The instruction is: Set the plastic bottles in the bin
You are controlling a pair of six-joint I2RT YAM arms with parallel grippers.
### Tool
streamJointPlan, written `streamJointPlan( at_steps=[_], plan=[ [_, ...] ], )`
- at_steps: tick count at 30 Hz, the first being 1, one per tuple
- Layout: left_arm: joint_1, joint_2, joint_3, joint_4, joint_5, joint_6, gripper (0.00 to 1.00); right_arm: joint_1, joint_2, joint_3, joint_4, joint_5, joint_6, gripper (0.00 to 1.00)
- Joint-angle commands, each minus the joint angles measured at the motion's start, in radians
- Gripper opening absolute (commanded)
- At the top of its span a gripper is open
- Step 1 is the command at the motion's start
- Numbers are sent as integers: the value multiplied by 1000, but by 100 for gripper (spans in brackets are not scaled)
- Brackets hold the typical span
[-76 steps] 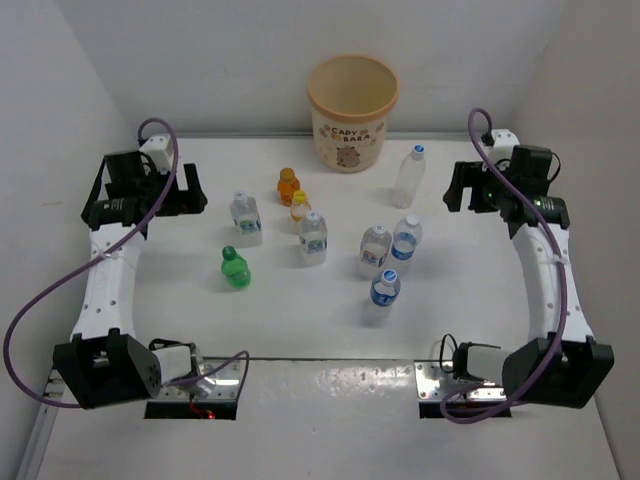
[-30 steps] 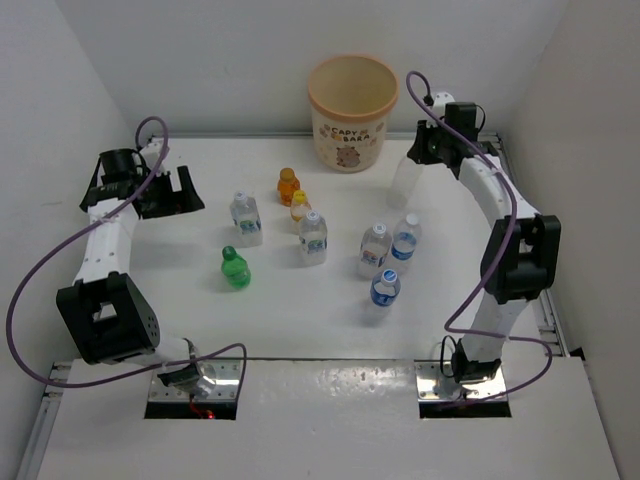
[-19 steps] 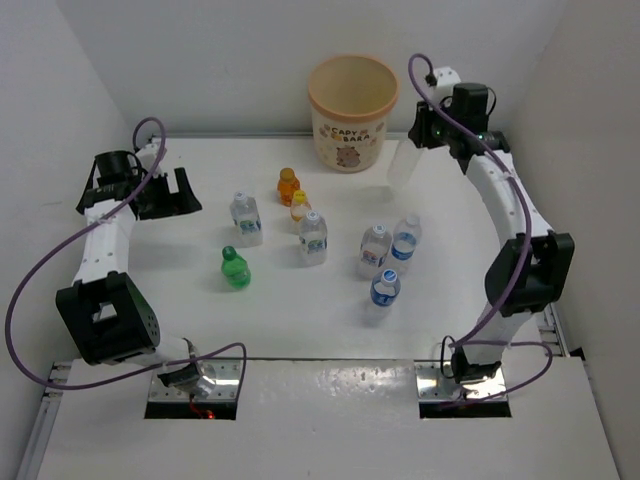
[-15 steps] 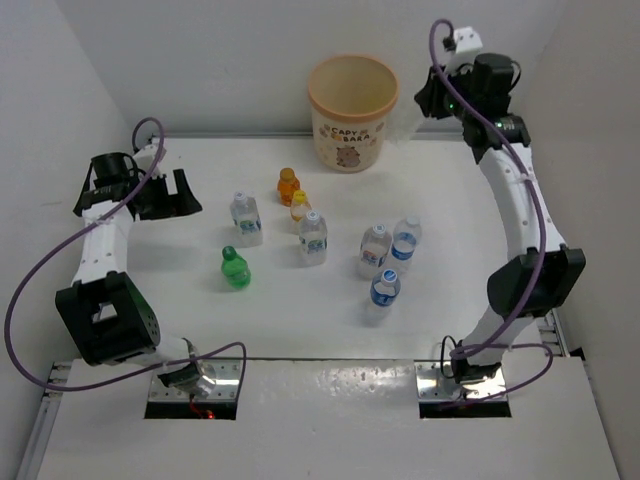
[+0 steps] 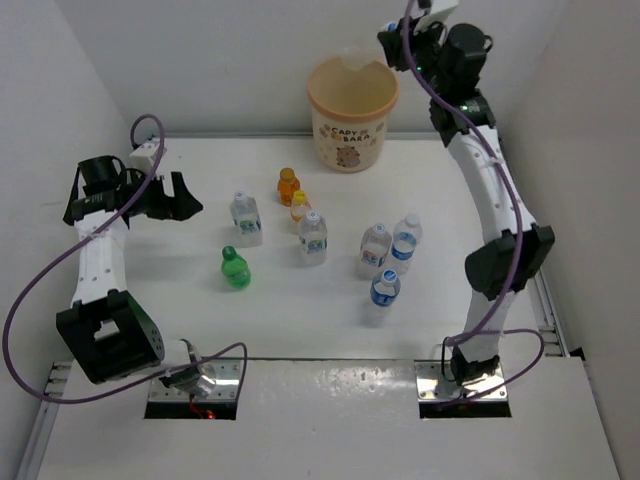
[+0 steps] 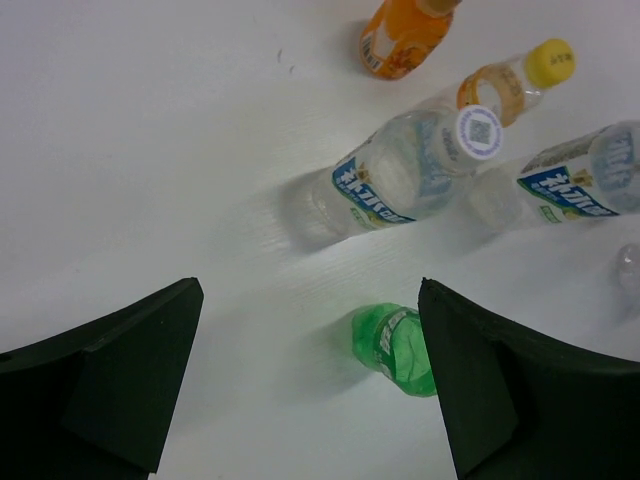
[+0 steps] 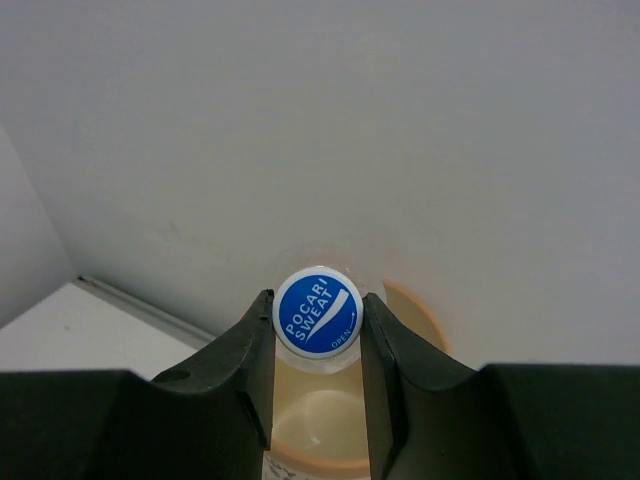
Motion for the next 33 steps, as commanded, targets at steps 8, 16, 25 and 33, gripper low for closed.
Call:
streamJointPlan(
  at_steps=[8,16,25,33],
  plan=[
    [12,-190,-106,27,326,271,94,33,201,-32,66,106,-67,74],
    [-86,-113,-127,200,291,248,92,10,86,-106,-75,42,65,89],
    [-201,11,-118,370,236,194,92,-53,-181,-273,-195,-80,151,90],
    [-259,102,-109,485,237,138,90,-163,-361,-452,-313,-155,142,91]
  ],
)
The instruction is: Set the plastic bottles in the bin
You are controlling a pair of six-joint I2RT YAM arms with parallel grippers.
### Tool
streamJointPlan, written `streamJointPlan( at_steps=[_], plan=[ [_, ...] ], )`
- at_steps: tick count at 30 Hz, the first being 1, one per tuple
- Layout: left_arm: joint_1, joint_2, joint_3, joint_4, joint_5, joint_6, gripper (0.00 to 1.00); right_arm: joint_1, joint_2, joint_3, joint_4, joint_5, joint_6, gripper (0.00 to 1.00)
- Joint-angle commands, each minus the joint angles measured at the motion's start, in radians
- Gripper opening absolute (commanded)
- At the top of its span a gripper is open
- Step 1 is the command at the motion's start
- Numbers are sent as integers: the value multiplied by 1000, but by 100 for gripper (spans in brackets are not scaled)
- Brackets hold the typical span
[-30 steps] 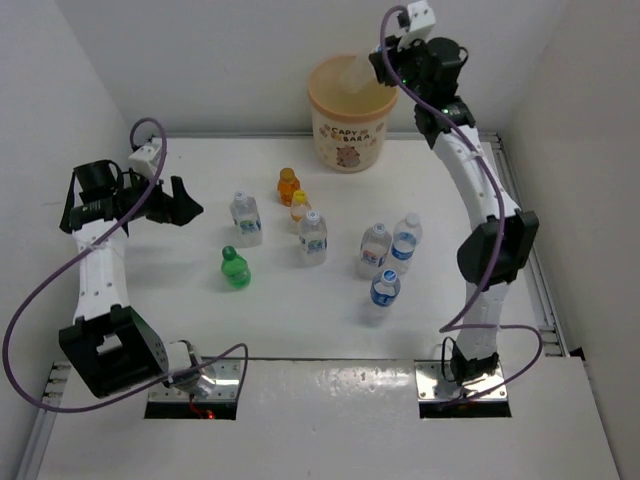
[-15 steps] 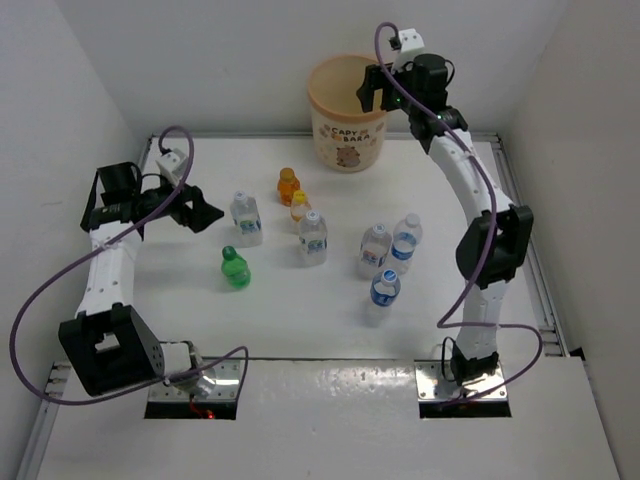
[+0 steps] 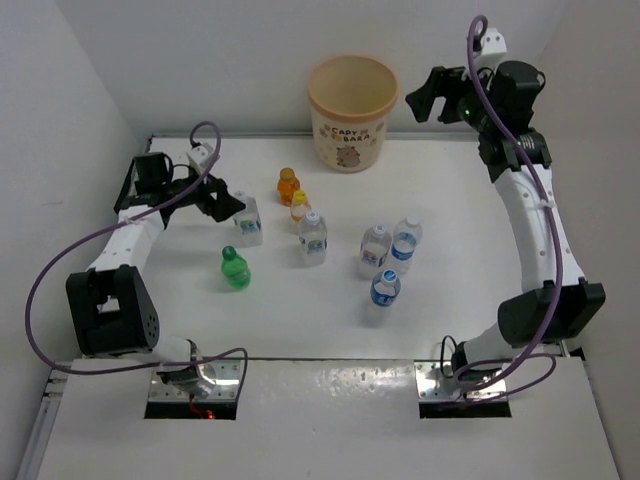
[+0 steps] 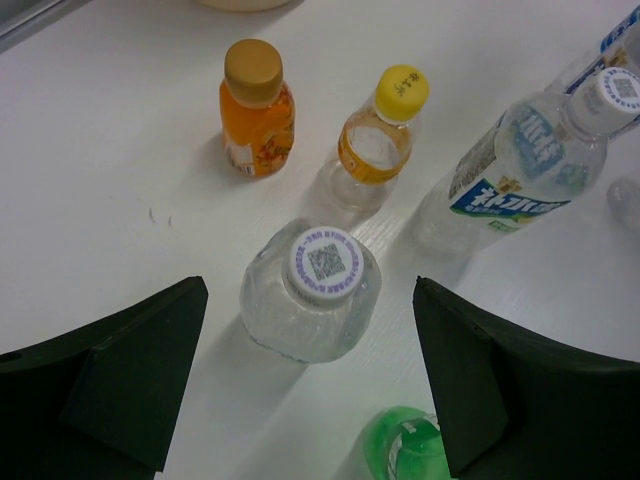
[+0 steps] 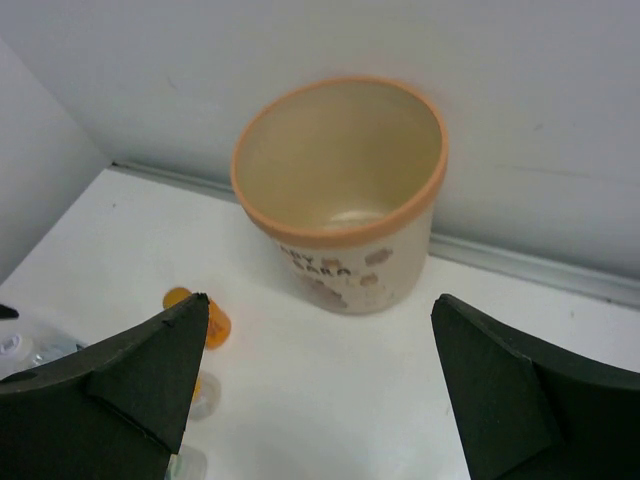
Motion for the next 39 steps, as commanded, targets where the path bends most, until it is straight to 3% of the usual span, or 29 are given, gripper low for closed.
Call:
streamJointPlan(
  at_steps=[1,6,7,16,19,20,25,29,31,34,39],
  plan=[
    [-31,16,15,119,17,-15,90,-40,-54,-101,-78,-53,9,91],
    [-56,68,6,162,8,-38,84,-79,-139,-198,-101,-67,3,91],
    [-66,68,6,176,-4,-38,75,-106,-152,-209,-104,-67,-2,91],
    [-66,68,-16,162,-24,-37,41,-194,-208,-313,-110,-90,32,90],
    [-54,49,47,141,-58,-114,14,-203,-226,-358,-109,-116,41,89],
    [-42,49,79,141,-72,-151,10,-206,-232,-364,-109,-120,40,88],
    [-28,39,396,197,-127,-358,6,-221,-298,-445,-106,-131,15,88],
    [-83,68,536,352,-253,-458,4,-237,-359,-530,-99,-129,-5,86],
    [-108,93,568,528,-277,-579,4,-243,-387,-548,-118,-134,-20,86],
    [-164,208,659,631,-355,-655,4,-246,-415,-570,-135,-123,-35,86],
    [-287,444,997,655,-420,-653,3,-248,-470,-599,-162,-102,-54,85]
  ],
)
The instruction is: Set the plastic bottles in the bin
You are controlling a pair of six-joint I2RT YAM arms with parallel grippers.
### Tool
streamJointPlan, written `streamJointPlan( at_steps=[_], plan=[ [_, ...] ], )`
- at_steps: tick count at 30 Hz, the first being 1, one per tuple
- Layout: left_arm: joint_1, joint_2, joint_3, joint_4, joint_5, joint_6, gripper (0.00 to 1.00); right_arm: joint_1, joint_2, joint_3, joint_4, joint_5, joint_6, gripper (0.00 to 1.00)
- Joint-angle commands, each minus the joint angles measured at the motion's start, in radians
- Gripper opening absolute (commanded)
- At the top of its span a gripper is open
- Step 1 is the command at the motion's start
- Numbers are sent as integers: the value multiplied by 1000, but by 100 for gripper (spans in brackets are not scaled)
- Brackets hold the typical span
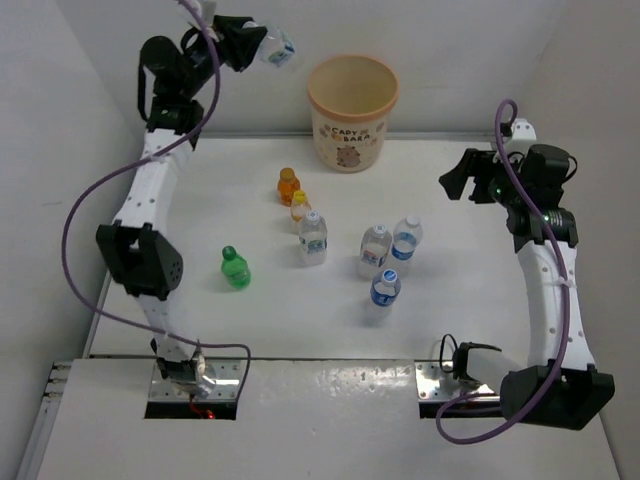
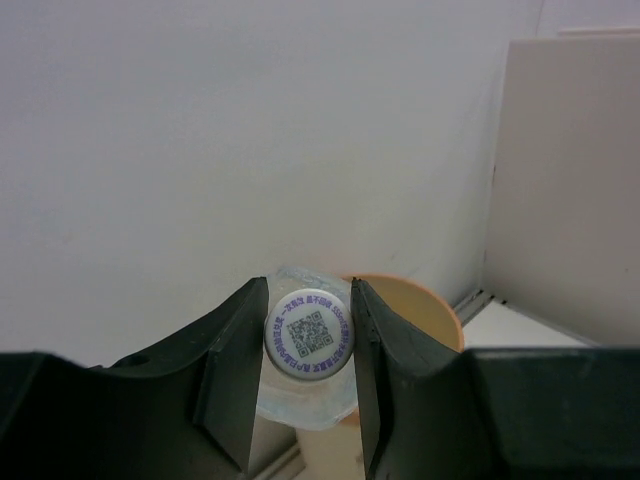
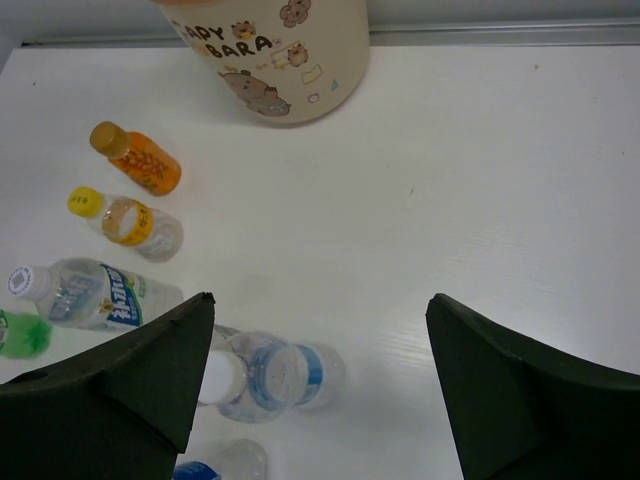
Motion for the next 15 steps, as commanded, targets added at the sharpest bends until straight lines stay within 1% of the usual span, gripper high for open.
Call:
streamJointPlan(
  at_steps=[1,2,5,6,9,11,12,13,14,15],
  plan=[
    [-82,201,202,78,-66,-48,3,-4,-38,-12,-17,4,-30,85],
    [-95,239,280,90,-66,-48,3,-6,-50,-16,-17,3,-36,85],
    [-151,353,347,153,-94,-39,3,-6,-75,-41,-33,-10,-55,85],
    [-175,375,356,186,-104,-39,2,-7,-84,-44,-34,-16,-64,85],
    [-211,441,370,187,-118,-5,2,-7,-102,-36,-70,-23,-90,85],
    [-235,461,361,187,-152,24,2,-9,-107,-22,-99,-33,-99,84],
    [-246,461,352,187,-164,35,6,-7,-115,-16,-108,-34,-99,84],
    [-246,477,352,187,-173,35,28,-6,-119,-12,-119,-52,-99,84],
    [-246,490,352,187,-196,35,42,-1,-128,-12,-126,-57,-98,84],
    [-255,490,352,167,-222,35,61,2,-135,-18,-131,-69,-104,82]
  ],
)
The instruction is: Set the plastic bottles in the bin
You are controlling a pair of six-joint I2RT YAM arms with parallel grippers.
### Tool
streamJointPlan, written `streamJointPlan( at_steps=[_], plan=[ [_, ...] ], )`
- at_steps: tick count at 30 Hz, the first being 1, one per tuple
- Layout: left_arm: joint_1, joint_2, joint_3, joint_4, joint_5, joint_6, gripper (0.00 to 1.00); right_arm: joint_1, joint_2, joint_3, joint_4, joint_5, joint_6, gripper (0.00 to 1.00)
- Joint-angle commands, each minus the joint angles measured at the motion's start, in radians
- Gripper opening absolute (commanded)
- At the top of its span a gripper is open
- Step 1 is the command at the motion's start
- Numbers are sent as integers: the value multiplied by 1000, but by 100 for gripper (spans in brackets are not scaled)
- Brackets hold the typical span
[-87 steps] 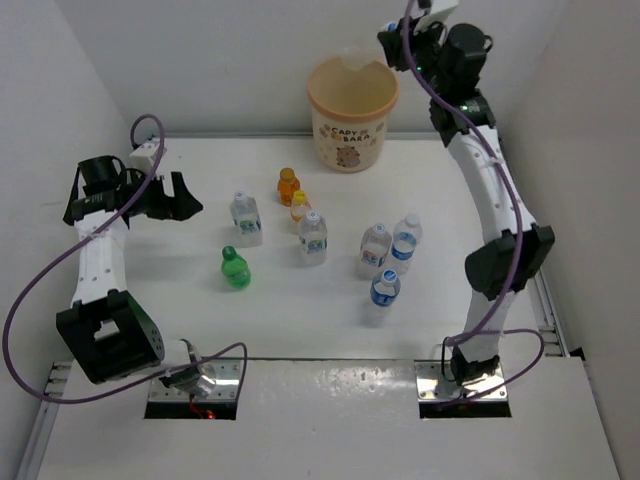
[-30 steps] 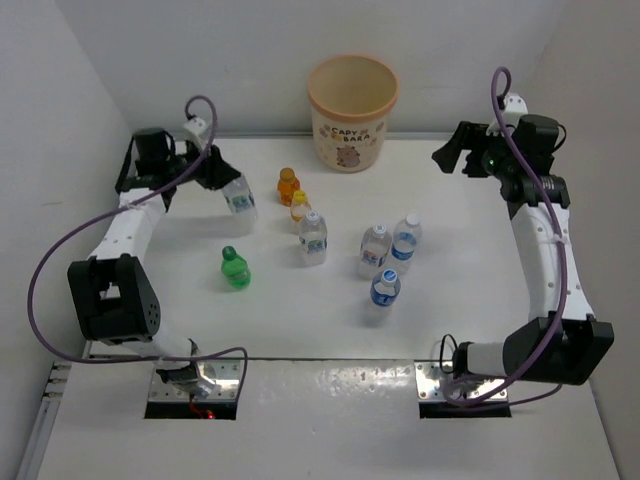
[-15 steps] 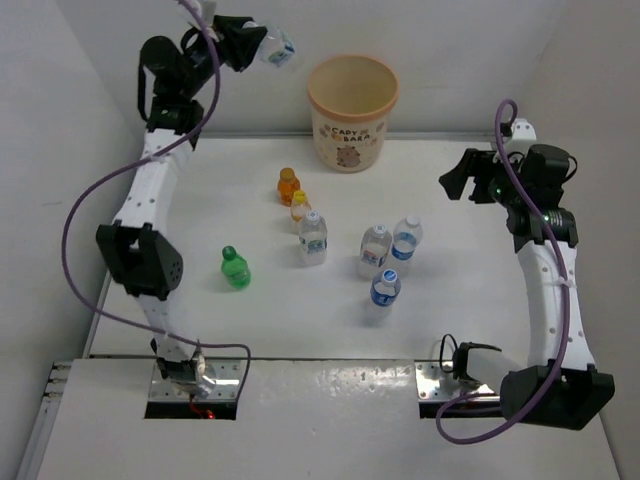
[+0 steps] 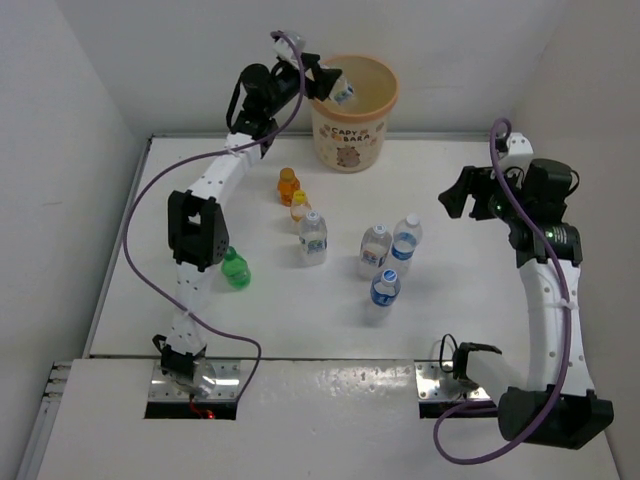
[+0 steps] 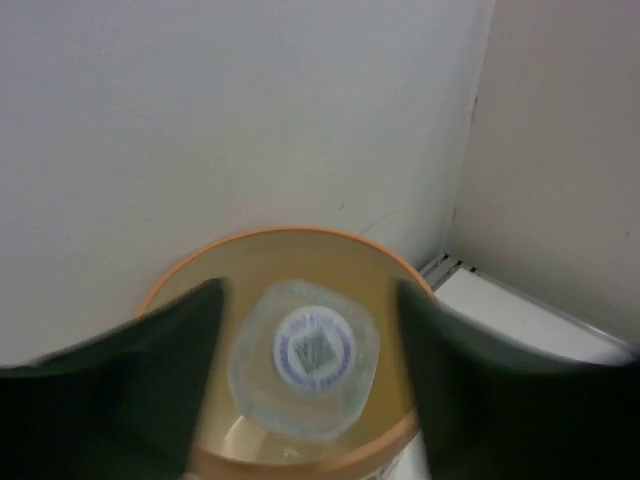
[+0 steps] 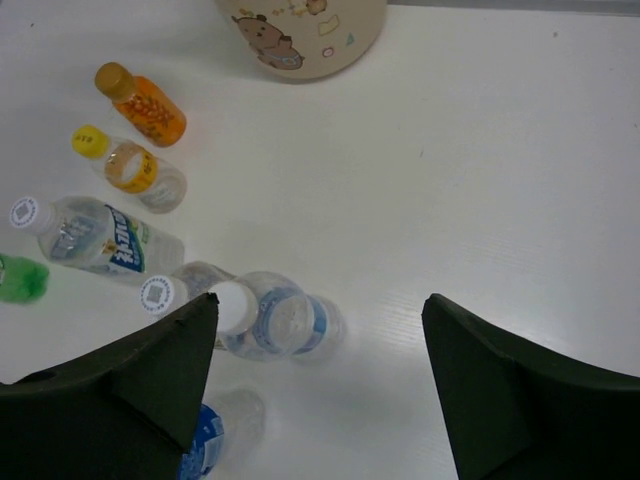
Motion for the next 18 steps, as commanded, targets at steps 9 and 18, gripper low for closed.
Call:
streamJointPlan(
  at_steps=[9,18],
  plan=[
    [-9,-141,8,-23,-71,17,100,124,-88,-164,118,-24,-13,74],
    [67,-532,-443,-64,-3,-1,100,274,-59,-230,221,52,-25,73]
  ],
)
